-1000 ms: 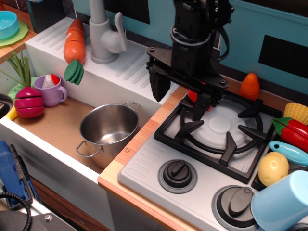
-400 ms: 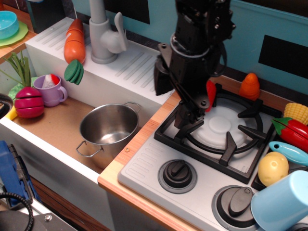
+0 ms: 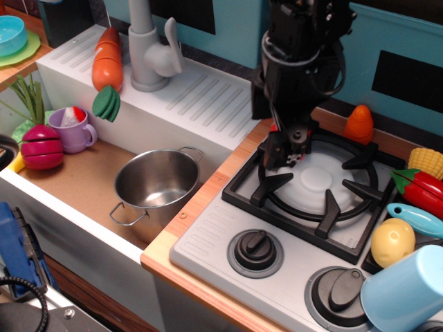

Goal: Put strawberry in pot

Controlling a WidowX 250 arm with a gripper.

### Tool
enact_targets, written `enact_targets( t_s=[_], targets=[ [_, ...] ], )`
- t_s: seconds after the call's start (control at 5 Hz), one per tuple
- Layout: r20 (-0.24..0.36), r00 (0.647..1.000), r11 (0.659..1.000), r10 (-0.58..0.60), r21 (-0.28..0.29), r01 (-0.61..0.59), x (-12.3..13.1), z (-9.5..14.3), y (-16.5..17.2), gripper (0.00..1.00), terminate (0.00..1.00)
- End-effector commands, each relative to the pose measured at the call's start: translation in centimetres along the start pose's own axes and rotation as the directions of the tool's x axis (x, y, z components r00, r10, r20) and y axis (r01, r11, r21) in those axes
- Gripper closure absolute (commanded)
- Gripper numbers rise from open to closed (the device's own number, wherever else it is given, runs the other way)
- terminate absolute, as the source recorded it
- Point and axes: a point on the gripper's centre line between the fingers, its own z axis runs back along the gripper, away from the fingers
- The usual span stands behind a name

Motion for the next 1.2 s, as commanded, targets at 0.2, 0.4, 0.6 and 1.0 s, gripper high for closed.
enact_targets(
  t_s=[0.2,0.4,0.6,1.0],
  targets=[
    [0.126,0.984,0.991,-0.126,0.052,0.12,2.7,0.1,2.4,0.0,0.0],
    [0.154,0.98,0.991,-0.129,0.043,0.124,2.8,-0.7,2.6,0.0,0.0],
    [0.185,0.974,0.992,-0.13,0.021,0.128,2.4,-2.1,3.4,0.0,0.0],
    [0.262,0.961,0.995,-0.088,-0.027,0.099,3.4,-4.1,4.4,0.0,0.0]
  ],
)
